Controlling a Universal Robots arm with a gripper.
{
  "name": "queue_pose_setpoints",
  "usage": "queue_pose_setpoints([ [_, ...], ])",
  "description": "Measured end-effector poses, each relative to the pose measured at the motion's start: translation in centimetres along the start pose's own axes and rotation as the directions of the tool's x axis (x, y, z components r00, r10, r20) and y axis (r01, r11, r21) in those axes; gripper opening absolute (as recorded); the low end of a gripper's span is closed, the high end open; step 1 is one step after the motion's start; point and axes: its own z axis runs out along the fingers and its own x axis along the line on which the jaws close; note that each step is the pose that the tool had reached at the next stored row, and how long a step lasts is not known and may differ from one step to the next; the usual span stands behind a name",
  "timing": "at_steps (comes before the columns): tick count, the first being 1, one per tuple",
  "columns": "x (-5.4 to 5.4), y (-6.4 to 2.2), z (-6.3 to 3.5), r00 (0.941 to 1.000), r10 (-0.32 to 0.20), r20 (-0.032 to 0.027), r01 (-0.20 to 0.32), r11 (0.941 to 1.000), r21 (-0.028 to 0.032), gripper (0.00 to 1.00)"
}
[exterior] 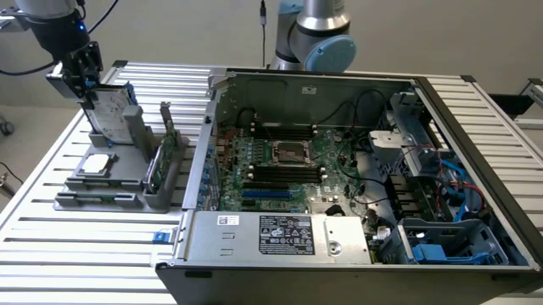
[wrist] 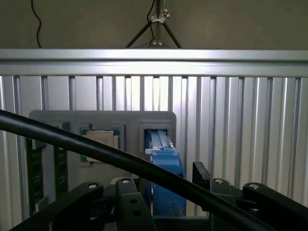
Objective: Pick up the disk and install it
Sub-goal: 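Pick up the disk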
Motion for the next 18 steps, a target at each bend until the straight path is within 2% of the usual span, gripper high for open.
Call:
queue_pose_setpoints([
  [6,-0.08,0.03,0.14,1.0000,0.000,-0.0009,0.000,1.0000,-0.0002,0.54],
  [7,-0.09,0.03,0.16,1.0000,0.000,-0.0011,0.000,1.0000,-0.0002,0.52],
  [8,-0.10,0.04,0.17,1.0000,0.000,-0.0014,0.000,1.0000,-0.0003,0.45],
  [10,-0.11,0.04,0.21,1.0000,0.000,-0.0021,0.000,1.0000,-0.0002,0.45],
  [11,-0.11,0.04,0.23,1.0000,0.000,-0.0023,0.000,1.0000,-0.0002,0.39],
  [18,-0.11,0.05,0.30,1.0000,0.000,-0.0034,0.000,1.0000,-0.0003,0.39],
])
